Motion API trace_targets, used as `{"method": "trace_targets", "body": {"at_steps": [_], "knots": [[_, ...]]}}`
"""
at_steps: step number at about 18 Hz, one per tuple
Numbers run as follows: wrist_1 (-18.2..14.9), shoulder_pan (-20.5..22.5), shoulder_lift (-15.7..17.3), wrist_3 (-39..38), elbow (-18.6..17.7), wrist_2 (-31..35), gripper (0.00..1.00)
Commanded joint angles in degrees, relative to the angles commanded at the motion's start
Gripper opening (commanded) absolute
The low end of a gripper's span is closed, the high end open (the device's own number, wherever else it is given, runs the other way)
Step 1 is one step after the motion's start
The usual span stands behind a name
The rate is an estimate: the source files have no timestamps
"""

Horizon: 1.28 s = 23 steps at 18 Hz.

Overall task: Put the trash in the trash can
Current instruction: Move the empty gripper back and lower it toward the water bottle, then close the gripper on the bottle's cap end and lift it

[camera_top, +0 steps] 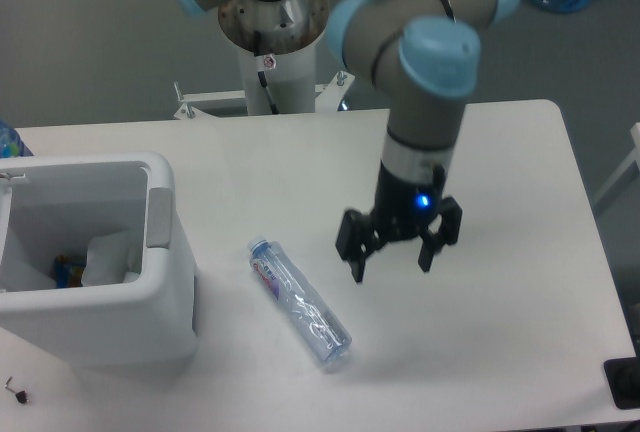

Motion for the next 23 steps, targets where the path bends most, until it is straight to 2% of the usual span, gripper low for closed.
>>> {"method": "trace_targets", "body": {"at_steps": [2,9,15,23], "knots": [[0.6,-1.1,-3.5,-0.3,1.1,0.5,1.0],[0.7,-4.3,-8.8,-0.8,1.7,3.0,1.0],[0.9,-5.7,-11.3,-2.7,1.9,3.1,1.0],[1.1,-7.2,-13.0,-4.4,2.1,6.9,1.0]]}}
